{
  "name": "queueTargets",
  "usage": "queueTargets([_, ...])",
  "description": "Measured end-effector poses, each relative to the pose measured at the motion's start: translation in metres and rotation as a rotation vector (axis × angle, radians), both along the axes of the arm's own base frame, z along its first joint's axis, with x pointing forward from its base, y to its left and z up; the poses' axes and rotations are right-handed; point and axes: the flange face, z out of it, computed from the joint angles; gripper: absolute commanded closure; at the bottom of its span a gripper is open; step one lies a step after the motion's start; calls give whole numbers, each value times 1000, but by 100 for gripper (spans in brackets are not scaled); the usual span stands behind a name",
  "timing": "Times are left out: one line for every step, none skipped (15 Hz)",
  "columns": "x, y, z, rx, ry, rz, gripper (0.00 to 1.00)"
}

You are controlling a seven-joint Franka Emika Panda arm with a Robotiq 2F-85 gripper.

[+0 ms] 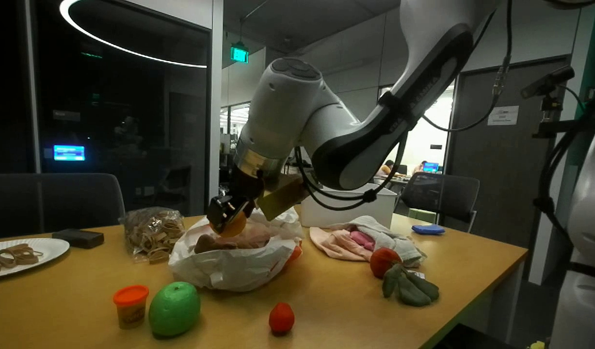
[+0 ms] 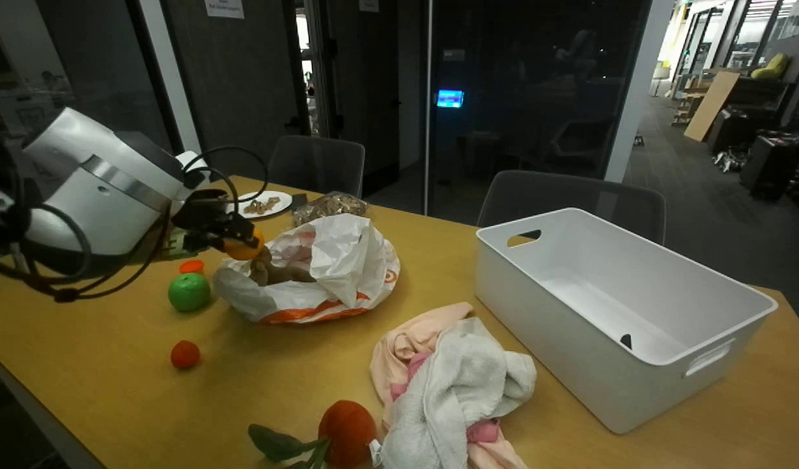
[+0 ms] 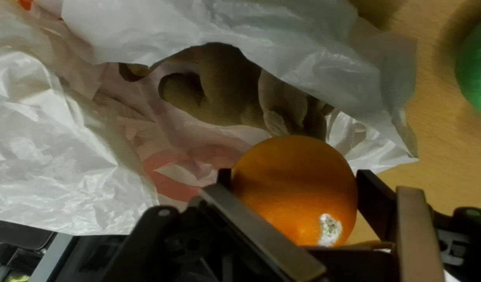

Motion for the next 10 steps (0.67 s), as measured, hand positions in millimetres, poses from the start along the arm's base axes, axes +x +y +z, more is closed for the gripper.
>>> queueTargets([4,1,-6,-17,-10,-12,46])
queueTargets([9,1,-12,-36,-16,-26,5])
queueTargets([14,0,-19,-54,-20,-41,4])
queueTargets([19,0,-26,-71,-21,-58,0])
queueTargets([24,0,-34,-86,-18,-74,0])
queueTargets([29,0,-41,-96,-11,-88,0])
queueTargets([34,0,-48,-102,-3,-100,0])
queueTargets([37,1,-54,-104,6,-111,0])
queueTargets([40,1,-58,-102,14,-118,0])
queueTargets([44,1,-60,-100,16,-123,0])
